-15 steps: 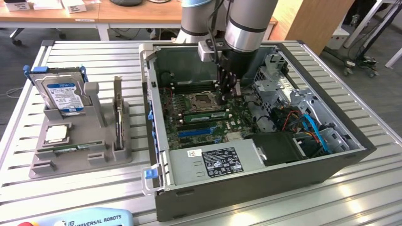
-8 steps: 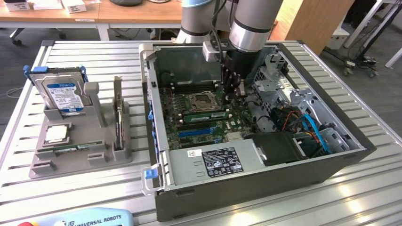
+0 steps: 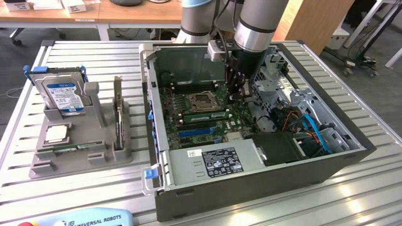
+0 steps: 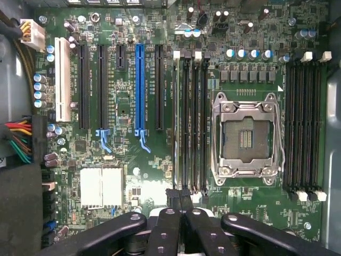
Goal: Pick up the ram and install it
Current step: 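Press down the ram until it locks into place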
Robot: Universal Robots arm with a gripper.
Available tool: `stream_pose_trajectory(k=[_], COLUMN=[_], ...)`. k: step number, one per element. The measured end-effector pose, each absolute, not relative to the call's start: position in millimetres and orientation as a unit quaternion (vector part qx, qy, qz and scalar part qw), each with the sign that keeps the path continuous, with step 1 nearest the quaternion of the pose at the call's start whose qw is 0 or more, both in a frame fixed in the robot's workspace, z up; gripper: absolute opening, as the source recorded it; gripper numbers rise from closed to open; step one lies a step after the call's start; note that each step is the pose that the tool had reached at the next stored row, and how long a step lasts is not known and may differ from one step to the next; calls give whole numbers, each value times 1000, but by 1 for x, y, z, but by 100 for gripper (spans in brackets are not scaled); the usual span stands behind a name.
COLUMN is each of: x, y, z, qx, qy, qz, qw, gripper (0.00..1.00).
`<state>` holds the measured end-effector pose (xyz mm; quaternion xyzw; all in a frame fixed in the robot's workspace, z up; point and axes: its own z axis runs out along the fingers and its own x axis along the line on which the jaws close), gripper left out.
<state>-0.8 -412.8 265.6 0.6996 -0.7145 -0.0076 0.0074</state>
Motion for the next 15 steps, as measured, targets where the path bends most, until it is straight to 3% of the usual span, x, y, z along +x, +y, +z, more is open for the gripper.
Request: stream_pose_trajectory(k=[15], x=[4], y=[-413], z=[264], qx=[700], qy=[-714], qz=[-8], qw=[7], gripper=[10])
